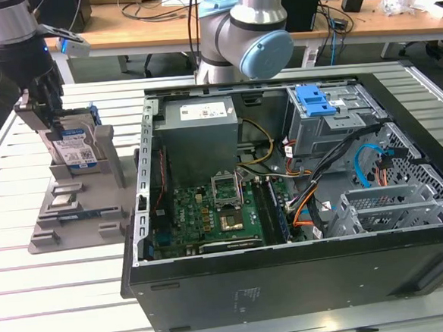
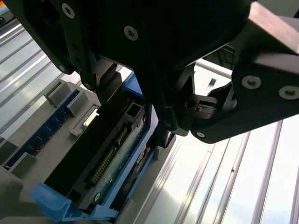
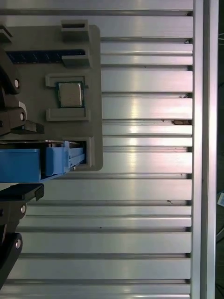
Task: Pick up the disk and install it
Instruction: 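Pick up the disk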
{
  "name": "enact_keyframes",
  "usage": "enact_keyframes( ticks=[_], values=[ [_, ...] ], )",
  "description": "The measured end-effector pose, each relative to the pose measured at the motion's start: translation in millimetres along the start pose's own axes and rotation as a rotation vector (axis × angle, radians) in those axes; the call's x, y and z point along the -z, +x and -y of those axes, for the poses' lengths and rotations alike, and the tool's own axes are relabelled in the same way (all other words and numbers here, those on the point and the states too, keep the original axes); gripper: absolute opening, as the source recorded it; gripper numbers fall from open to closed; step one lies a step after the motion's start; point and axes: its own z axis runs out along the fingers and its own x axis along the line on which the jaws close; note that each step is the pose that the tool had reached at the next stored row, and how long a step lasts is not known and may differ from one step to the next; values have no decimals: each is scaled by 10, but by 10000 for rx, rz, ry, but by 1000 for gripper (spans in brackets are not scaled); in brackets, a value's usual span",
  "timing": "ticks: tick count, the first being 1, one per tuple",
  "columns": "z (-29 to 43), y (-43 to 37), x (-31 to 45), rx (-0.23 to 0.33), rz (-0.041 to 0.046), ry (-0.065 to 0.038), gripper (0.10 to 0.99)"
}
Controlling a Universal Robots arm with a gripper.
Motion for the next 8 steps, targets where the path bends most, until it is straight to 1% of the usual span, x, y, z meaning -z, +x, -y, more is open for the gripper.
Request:
enact_keyframes(
  ticks=[7, 8],
  values=[
    [0, 0, -2, 1, 0, 2, 541],
    [0, 0, -2, 1, 1, 1, 525]
  ],
)
